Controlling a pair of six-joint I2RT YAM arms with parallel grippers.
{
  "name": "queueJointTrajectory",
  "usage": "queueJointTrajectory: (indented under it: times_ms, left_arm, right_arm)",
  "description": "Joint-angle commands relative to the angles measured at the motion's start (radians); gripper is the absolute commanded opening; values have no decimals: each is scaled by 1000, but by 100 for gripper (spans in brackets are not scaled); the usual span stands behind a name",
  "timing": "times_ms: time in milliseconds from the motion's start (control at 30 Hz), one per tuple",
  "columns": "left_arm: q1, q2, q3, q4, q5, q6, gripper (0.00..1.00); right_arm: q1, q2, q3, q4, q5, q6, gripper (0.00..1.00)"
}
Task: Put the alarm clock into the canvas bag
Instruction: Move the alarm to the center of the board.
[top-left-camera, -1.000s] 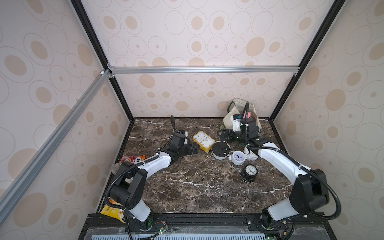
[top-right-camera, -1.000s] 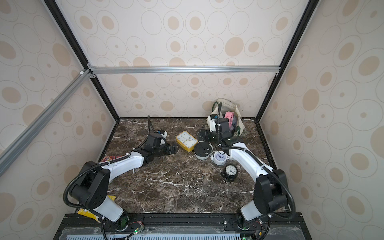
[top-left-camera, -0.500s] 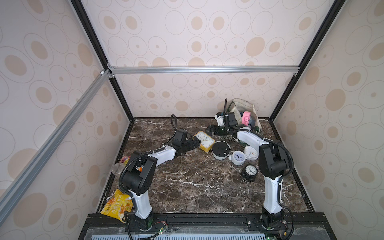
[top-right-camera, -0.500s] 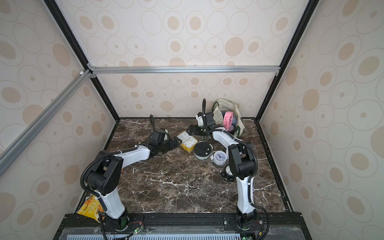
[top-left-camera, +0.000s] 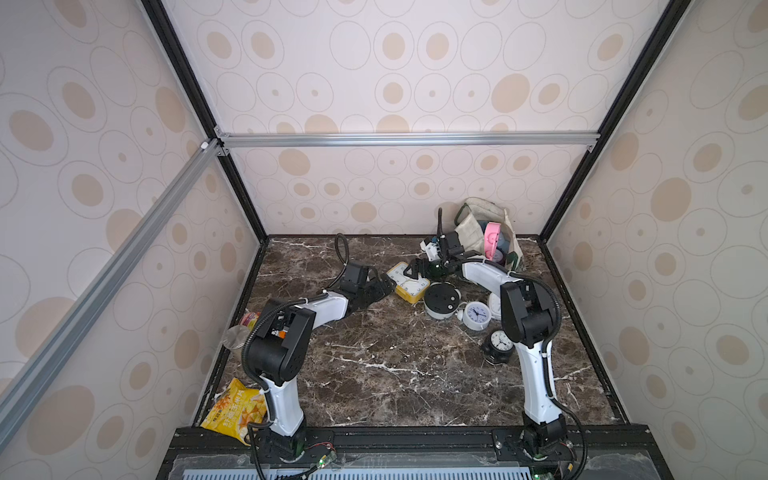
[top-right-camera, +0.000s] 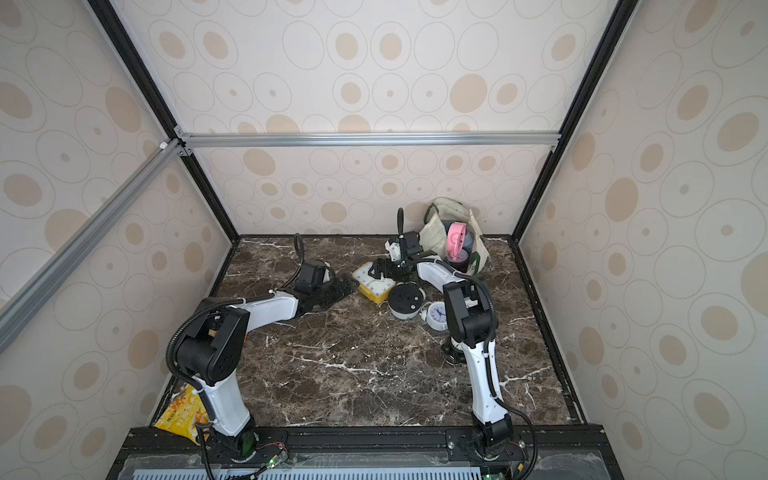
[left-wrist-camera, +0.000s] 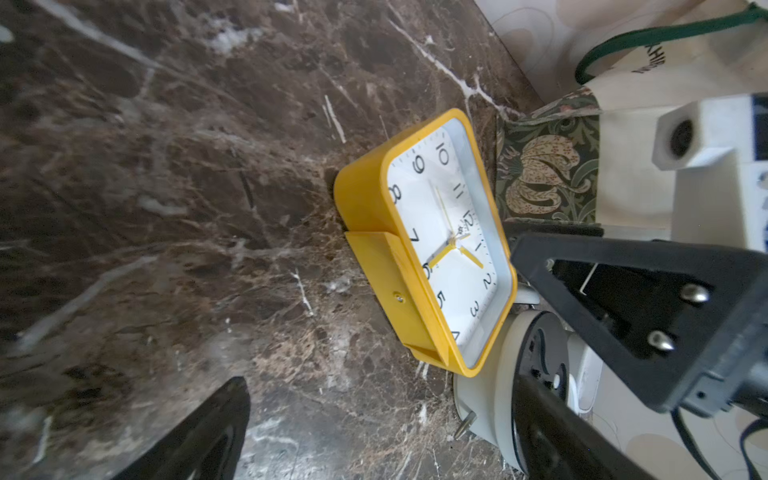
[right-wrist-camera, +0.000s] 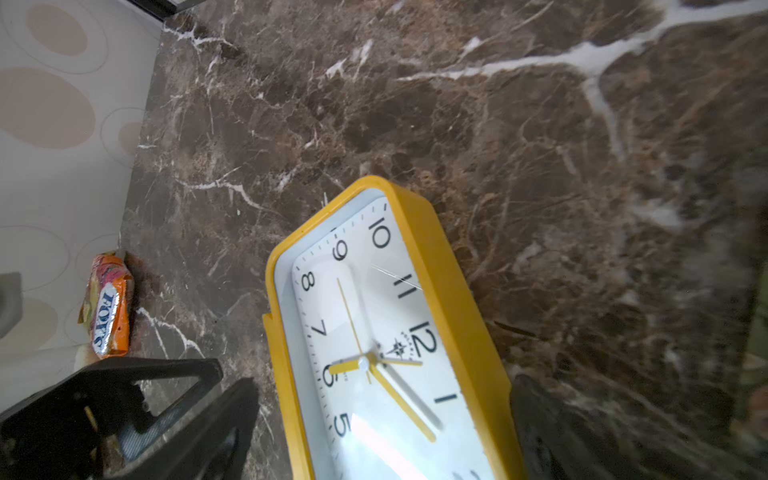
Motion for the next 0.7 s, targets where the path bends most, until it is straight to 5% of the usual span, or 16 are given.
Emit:
queueJointTrajectory:
  times_ms: [0,667]
  left_arm:
    - [27,-17,-11,-14,-7,-3,98]
    - [109,-202,-60,-238,-161,249,98]
  right_arm:
    - [27,16,3,-31,-75,-8,96]
    - [255,19,-117,119,-69,16,92]
